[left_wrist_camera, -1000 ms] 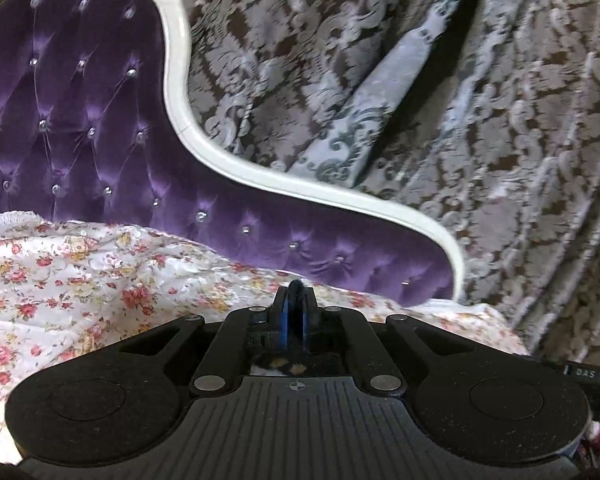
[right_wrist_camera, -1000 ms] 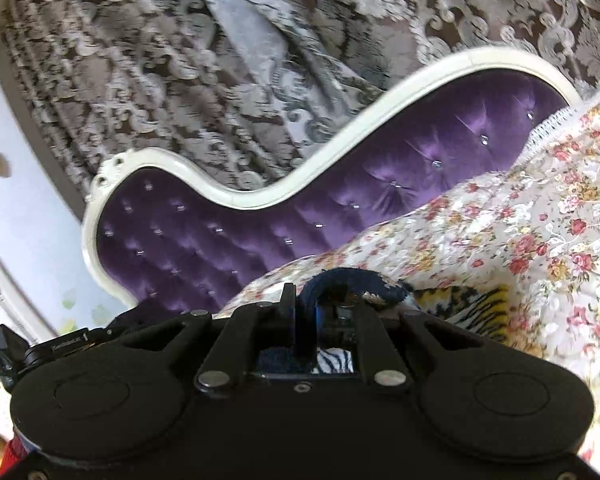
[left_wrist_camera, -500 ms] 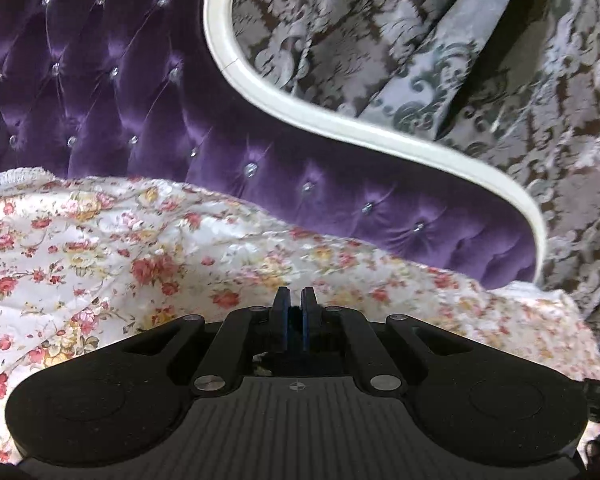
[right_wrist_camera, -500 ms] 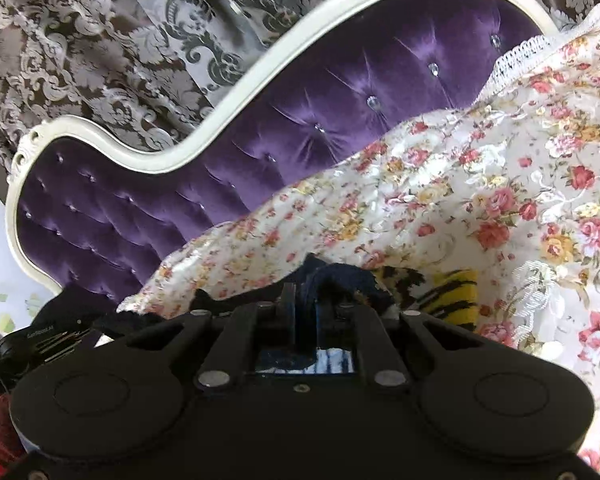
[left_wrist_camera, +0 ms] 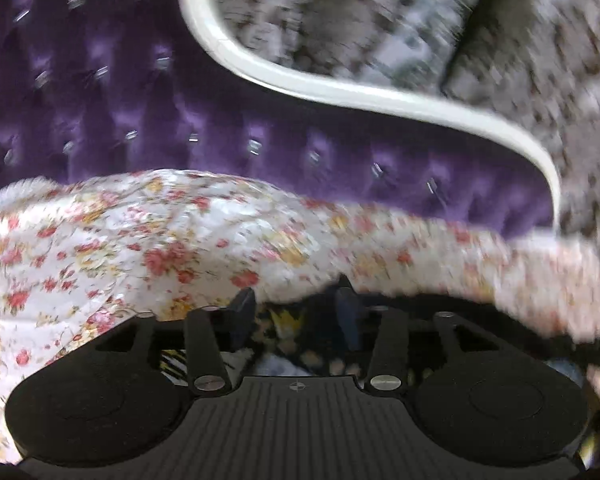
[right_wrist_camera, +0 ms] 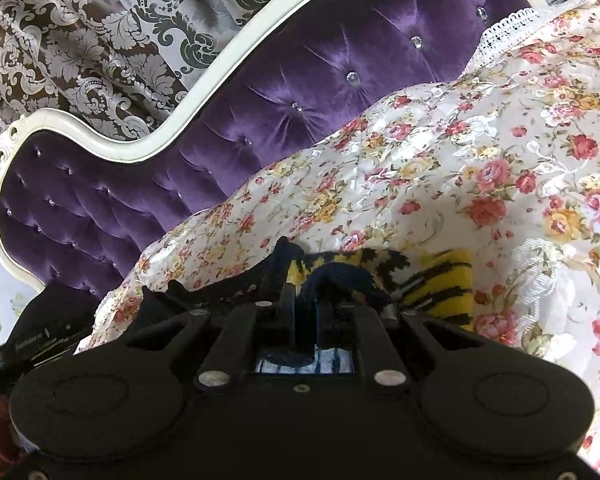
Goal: Fold small clothes
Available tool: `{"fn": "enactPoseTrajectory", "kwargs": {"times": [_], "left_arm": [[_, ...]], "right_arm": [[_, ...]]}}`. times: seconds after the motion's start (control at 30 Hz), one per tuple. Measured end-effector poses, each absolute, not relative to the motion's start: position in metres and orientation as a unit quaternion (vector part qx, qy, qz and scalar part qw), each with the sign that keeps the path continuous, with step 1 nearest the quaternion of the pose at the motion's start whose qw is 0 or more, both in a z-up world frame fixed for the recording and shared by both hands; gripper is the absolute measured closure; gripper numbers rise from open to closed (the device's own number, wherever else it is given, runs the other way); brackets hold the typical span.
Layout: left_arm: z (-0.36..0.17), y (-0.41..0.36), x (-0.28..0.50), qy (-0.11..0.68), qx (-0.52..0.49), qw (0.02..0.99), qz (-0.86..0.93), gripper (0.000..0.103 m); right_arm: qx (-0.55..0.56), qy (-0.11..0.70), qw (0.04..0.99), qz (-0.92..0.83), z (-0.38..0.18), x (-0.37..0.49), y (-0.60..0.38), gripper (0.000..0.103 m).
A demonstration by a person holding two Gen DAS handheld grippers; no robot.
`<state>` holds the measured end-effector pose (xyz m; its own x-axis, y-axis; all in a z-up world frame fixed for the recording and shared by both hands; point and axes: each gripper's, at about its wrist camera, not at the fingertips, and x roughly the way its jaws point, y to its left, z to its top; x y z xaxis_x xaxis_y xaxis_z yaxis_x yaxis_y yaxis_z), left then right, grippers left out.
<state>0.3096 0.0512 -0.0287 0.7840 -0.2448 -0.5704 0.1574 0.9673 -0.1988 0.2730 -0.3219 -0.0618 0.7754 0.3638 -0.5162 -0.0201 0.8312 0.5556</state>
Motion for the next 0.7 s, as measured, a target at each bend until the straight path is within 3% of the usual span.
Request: {"fn": "enactPoseTrajectory", "kwargs": {"times": [0.13, 0.33, 0.37, 0.4, 0.47, 0.5, 0.7], "left_arm": [[-0.040, 0.030, 0.314, 0.339, -0.001, 0.934, -0.108, 0.049], [-0.063, 0.028, 0.332, 0.400, -0.019, 0.909, -0.116, 0.048], [-0.065, 0.028, 0.332, 0.403, -0.017, 0.908, -0.114, 0.051], [-0.066, 0.027, 0.331, 0.397, -0.012, 0.911, -0.111, 0.068], [-0.066, 0.024, 0.328, 0.393, 0.004, 0.913, -0.112, 0.091], [-0.064, 0.023, 0.325, 0.389, 0.009, 0.914, -0.111, 0.095], [-0.053, 0.022, 0.316, 0.353, 0.012, 0.930, -0.100, 0.096]], "right_arm": [[0.266, 0.317, 0.904, 0.106, -0.061, 0.273, -0.320, 0.084], [0.261, 0.315, 0.906, 0.109, -0.059, 0.273, -0.320, 0.083], [0.261, 0.315, 0.906, 0.110, -0.059, 0.273, -0.320, 0.083], [0.260, 0.315, 0.906, 0.110, -0.059, 0.273, -0.320, 0.083], [0.259, 0.314, 0.907, 0.111, -0.058, 0.273, -0.319, 0.083], [0.258, 0.314, 0.907, 0.111, -0.057, 0.273, -0.318, 0.083], [0.252, 0.305, 0.911, 0.112, -0.053, 0.270, -0.317, 0.082]]}}
